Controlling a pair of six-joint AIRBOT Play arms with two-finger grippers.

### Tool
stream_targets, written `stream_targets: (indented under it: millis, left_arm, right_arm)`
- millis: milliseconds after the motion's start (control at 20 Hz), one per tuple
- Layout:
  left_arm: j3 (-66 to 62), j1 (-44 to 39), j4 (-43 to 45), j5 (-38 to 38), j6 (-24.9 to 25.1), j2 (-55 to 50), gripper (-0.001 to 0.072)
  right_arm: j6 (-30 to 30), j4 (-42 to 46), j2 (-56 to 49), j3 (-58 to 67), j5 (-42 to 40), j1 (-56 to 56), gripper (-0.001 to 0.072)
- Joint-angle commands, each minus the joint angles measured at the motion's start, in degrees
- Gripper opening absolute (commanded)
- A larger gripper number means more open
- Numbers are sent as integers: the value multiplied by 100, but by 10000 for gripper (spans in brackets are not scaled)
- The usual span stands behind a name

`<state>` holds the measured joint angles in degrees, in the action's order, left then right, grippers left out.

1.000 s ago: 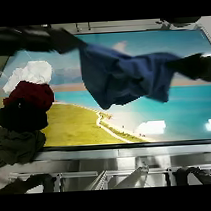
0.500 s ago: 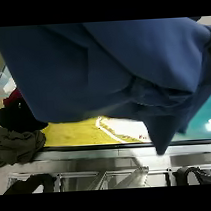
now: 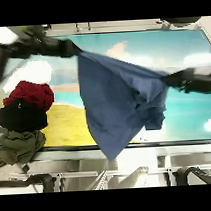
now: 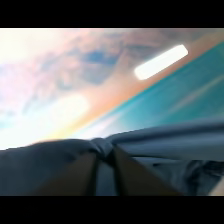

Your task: Fold the shirts.

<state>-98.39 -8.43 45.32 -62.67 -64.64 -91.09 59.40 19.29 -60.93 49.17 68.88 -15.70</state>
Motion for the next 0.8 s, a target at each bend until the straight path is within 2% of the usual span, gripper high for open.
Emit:
stream_targets:
  millis: [0,50,100,250,400,600,750]
  left_arm:
    - [-17,87,-37,378,2,-1226,339]
    - [-107,168,-31,264,-11,-1364,339]
    - [-304,284,-28,-70,-118,-1458,339]
    - [-870,678,-24,-1342,-614,-1408,339]
    - [-597,846,-9,-2170,-922,-999,339]
    - [1895,433,20,-2017,-929,107,339]
    - [4094,-212,0,-1182,-935,929,339]
  right_arm:
    - [-1150,-197,-1598,-291,-743,105,235]
    - [-1392,-284,-2015,-122,-765,44,472]
    - [-1464,-275,-2330,107,-675,-42,510]
    - [-1462,118,-2649,824,-68,-393,507]
    - [-1239,1628,-2476,1294,116,-540,507]
    - [-1294,2839,-2433,1292,555,-319,508]
    - [-1307,3005,-2439,1292,608,0,507]
